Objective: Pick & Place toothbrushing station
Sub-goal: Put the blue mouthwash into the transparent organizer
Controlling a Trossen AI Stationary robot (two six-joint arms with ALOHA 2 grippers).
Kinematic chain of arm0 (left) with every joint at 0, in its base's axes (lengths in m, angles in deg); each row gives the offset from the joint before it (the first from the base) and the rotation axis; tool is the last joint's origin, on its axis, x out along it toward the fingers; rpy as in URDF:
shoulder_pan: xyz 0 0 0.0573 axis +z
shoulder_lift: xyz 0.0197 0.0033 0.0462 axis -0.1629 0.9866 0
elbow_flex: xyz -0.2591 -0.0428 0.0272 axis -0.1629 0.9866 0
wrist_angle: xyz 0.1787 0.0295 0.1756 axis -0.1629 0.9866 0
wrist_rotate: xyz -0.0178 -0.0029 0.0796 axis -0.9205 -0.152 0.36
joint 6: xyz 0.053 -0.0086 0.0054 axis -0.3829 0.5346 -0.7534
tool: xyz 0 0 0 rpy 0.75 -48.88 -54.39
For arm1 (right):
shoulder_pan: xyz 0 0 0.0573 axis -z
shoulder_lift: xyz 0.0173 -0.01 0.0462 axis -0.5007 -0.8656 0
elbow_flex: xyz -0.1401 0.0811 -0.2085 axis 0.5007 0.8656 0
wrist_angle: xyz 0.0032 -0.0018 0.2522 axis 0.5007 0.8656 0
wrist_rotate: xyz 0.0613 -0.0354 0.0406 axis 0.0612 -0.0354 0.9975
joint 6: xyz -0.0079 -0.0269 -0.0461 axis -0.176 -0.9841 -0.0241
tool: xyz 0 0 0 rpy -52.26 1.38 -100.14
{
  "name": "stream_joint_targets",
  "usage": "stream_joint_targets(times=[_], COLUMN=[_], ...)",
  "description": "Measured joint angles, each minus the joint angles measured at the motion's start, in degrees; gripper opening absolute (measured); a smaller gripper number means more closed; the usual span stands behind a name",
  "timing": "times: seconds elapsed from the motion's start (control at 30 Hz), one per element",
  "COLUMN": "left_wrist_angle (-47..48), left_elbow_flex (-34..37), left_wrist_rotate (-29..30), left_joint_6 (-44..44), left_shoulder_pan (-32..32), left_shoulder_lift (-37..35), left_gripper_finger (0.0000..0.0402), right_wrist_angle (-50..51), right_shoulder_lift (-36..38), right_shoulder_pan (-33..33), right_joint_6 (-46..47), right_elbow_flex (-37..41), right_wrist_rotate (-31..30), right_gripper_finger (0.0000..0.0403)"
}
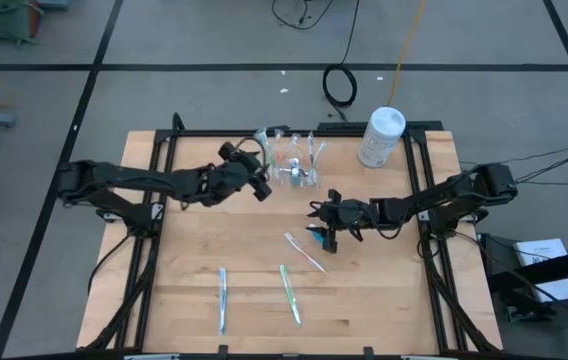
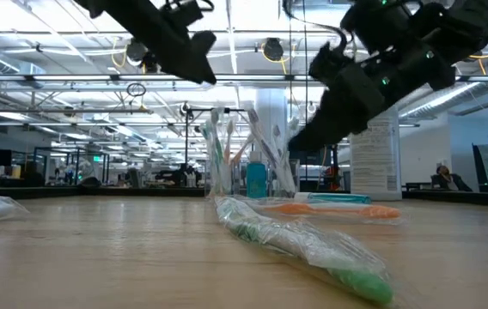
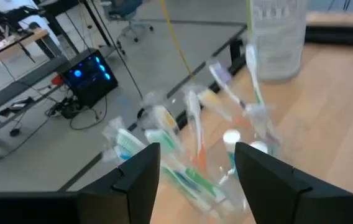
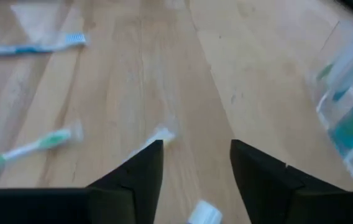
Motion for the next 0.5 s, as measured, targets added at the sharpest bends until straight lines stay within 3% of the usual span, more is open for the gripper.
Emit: stream_joint_targets(times=[0.2,0.4,0.5], left_wrist_angle=[5.4,12.9,15.4], left_elbow_flex=[0.0,0.0,0.0], left_wrist_rotate=[-1.3,-8.6,-12.7], left_joint_6=[1.2,2.8,3.4], left_shoulder_pan=[0.0,0.0,-0.1], left_shoulder_lift=[-4.2,-5.1,-4.7], left_gripper_finger=[0.0214,0.0214,0.0214], right_wrist_angle=[3.2,4.3,5.0], right_shoulder_lift=[-1.5,-1.5,-1.5], right_shoulder_pan=[-0.5,-4.2,-5.3], right_joint_6=[1.7,4.8,4.9], right_elbow_flex=[0.0,0.1,0.1], right_wrist_rotate=[0.0,1.4,-0.7], right_gripper_finger=[0.0208,0.0206,0.0201])
